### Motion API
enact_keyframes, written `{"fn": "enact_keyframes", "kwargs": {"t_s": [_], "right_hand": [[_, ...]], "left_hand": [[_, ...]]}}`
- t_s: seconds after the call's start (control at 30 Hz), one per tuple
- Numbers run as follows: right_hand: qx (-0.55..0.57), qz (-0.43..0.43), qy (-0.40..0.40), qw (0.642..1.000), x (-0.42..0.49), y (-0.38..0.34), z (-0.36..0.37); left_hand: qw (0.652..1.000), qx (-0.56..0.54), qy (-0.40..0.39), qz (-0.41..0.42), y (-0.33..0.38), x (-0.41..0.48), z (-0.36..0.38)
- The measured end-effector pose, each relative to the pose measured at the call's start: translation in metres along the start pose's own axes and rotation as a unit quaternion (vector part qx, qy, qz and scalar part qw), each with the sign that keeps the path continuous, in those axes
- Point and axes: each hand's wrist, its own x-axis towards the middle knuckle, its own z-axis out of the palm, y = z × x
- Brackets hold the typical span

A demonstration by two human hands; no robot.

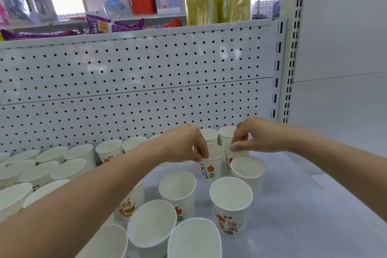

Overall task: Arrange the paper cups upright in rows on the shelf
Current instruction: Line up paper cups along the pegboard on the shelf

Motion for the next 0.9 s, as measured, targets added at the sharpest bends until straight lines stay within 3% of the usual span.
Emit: {"fn": "enact_keyframes", "kwargs": {"t_s": [0.5,0.67,0.9], "right_hand": [[-0.048,0.005,-0.025,0.999,0.003,0.005,0.002],[-0.044,-0.003,0.012,0.999,-0.002,0.001,-0.004],[0.041,-0.07,-0.007,0.997,-0.009,-0.053,-0.007]], "left_hand": [[0.999,0.007,0.026,-0.017,0.003,0.01,0.007],[0.997,-0.035,0.063,-0.014,0.002,-0.006,-0.002],[0.997,-0.064,-0.007,-0.03,-0.006,-0.069,-0.026]]}}
